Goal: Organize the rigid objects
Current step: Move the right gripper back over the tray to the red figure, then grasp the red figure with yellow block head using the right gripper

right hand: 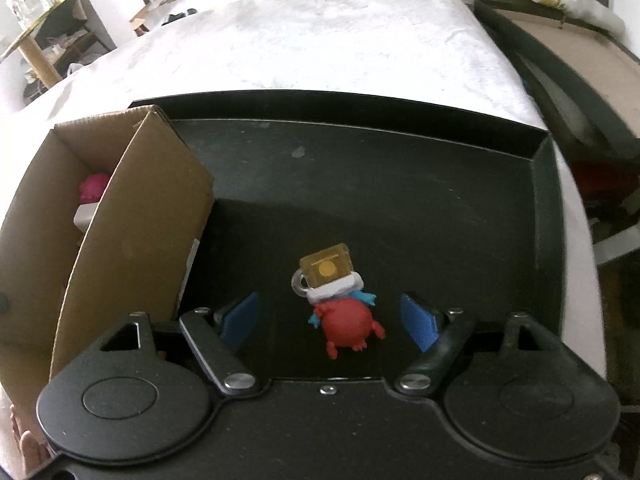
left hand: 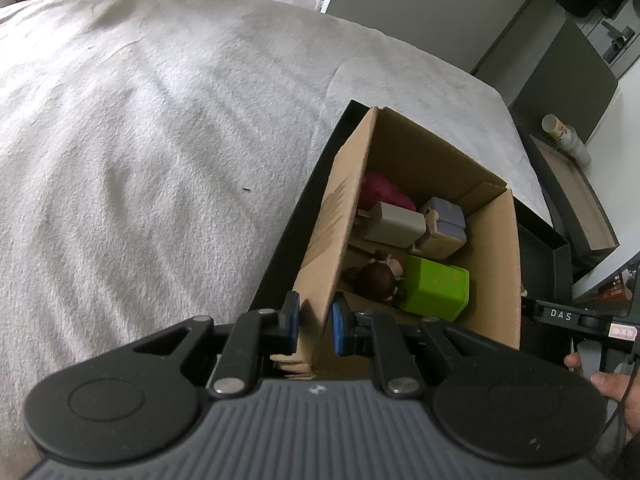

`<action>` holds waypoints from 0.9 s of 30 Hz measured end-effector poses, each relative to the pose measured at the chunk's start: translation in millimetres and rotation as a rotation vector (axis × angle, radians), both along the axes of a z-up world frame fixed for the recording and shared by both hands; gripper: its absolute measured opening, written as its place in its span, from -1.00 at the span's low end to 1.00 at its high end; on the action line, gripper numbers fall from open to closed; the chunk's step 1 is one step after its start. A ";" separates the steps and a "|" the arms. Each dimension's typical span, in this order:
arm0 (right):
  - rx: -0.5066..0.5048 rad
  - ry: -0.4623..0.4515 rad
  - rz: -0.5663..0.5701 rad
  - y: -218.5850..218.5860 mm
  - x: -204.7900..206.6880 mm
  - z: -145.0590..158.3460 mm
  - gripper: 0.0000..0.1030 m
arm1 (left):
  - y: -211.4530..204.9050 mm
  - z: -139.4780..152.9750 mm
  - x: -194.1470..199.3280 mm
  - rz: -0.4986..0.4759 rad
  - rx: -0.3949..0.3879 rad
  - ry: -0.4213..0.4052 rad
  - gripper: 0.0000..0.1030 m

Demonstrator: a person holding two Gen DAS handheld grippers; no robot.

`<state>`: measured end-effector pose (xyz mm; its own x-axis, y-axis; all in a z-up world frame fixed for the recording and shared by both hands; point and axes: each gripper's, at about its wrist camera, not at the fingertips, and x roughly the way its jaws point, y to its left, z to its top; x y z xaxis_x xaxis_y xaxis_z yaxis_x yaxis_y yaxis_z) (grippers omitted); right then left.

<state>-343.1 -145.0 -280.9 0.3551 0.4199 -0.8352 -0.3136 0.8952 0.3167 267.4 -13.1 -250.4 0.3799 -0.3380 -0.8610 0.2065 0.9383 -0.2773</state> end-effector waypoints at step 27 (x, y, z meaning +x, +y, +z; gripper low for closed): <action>-0.050 -0.022 0.050 9.7 -19.5 21.4 -0.22 | 1.1 -0.4 2.8 0.000 -0.009 0.007 -0.69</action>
<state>-362.6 -135.3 -259.4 0.3532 0.3955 -0.8478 -0.3653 0.8926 0.2642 270.3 -12.0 -250.8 0.3739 -0.3457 -0.8606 0.2048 0.9358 -0.2869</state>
